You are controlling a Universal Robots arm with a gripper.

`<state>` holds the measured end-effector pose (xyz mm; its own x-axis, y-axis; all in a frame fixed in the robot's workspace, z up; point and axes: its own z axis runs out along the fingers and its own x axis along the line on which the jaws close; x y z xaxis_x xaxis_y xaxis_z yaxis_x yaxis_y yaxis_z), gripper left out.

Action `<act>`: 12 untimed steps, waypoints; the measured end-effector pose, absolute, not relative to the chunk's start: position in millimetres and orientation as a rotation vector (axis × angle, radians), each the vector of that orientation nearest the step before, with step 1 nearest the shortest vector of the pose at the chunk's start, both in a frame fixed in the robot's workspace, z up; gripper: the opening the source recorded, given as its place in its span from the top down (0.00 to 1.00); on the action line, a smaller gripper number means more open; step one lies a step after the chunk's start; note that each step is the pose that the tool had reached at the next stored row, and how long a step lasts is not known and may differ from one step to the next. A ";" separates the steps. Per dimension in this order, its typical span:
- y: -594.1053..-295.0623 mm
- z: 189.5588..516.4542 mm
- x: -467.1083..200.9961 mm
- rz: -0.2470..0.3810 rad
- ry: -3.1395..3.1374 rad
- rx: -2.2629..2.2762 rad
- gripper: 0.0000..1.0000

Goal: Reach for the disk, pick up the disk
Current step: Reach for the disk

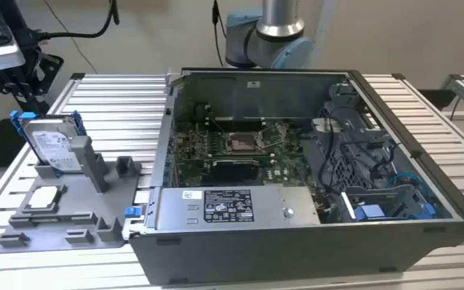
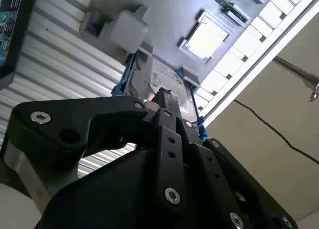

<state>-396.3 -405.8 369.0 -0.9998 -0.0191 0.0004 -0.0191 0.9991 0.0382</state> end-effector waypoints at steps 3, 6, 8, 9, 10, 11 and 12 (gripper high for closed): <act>-405.8 369.0 -396.5 -0.060 -3.140 0.030 1.00; -405.8 369.0 -396.6 -0.060 -3.140 0.030 1.00; -405.9 369.0 -396.7 -0.060 -3.140 0.030 1.00; -405.8 369.0 -396.7 -0.060 -3.140 0.030 1.00; -405.9 369.0 -396.8 -0.060 -3.140 0.030 1.00; -405.9 369.0 -396.8 -0.060 -3.140 0.030 1.00; -405.9 369.0 -396.9 -0.060 -3.140 0.030 1.00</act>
